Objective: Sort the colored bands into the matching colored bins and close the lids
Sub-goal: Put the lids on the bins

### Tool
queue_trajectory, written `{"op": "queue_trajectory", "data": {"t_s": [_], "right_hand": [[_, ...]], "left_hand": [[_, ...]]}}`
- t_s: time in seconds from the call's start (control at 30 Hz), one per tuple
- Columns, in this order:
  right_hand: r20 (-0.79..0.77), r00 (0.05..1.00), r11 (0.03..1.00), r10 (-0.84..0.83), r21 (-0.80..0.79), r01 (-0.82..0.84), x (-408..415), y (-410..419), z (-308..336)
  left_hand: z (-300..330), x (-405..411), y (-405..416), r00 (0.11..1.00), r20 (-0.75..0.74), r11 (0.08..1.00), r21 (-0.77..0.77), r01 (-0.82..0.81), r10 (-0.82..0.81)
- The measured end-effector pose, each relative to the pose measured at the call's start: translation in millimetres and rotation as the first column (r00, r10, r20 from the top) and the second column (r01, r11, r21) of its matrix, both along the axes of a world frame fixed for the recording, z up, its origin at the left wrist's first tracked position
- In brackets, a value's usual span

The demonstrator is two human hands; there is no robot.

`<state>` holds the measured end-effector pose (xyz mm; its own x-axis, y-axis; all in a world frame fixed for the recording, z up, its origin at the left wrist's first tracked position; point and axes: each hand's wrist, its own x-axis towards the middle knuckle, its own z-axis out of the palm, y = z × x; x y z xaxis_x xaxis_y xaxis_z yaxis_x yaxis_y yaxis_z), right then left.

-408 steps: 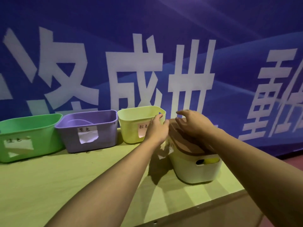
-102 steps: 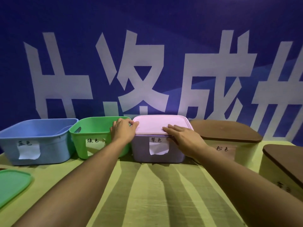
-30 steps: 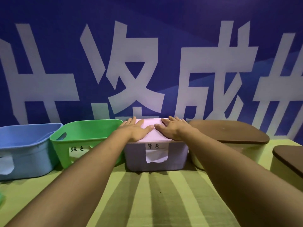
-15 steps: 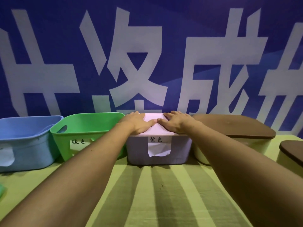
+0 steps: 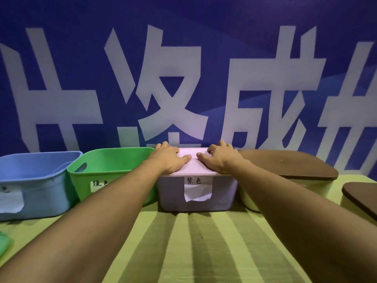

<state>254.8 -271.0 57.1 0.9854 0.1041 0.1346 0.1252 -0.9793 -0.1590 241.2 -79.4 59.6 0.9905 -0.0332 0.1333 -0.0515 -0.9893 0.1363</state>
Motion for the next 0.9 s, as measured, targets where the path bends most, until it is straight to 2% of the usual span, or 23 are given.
{"op": "queue_trajectory", "data": {"t_s": [0.13, 0.3, 0.47, 0.53, 0.63, 0.8, 0.9], "right_hand": [[-0.049, 0.999, 0.998, 0.009, 0.067, -0.006, -1.1, -0.5, 8.8], [0.119, 0.993, 0.995, 0.013, 0.098, -0.024, -27.5, 7.4, 19.5], [0.224, 0.964, 0.972, 0.141, 0.154, -0.178, -77.4, 54.8, 26.1], [0.277, 0.936, 0.953, 0.218, 0.147, -0.266, -101.3, 84.3, 23.2], [0.27, 0.908, 0.924, 0.321, 0.119, -0.362, -134.4, 135.6, 12.0], [0.212, 0.87, 0.874, 0.445, 0.108, -0.473, -183.8, 218.7, -12.6], [0.167, 0.853, 0.853, 0.495, 0.091, -0.513, -206.7, 258.6, -25.4]], "left_hand": [[5.8, -5.7, 6.4, 0.998, -0.025, 0.995, -0.086, 0.06, -0.062], [13.4, -27.6, 32.7, 0.997, 0.063, 0.972, -0.231, 0.048, -0.034], [14.9, -95.5, 79.6, 0.974, 0.213, 0.94, -0.342, 0.004, 0.073], [4.9, -128.2, 110.9, 0.955, 0.258, 0.924, -0.38, -0.042, 0.149], [-22.7, -179.5, 167.7, 0.938, 0.223, 0.901, -0.403, -0.159, 0.265], [-66.4, -266.5, 240.6, 0.896, 0.106, 0.865, -0.33, -0.378, 0.432], [-83.5, -303.3, 266.3, 0.873, 0.078, 0.851, -0.28, -0.444, 0.481]]}}
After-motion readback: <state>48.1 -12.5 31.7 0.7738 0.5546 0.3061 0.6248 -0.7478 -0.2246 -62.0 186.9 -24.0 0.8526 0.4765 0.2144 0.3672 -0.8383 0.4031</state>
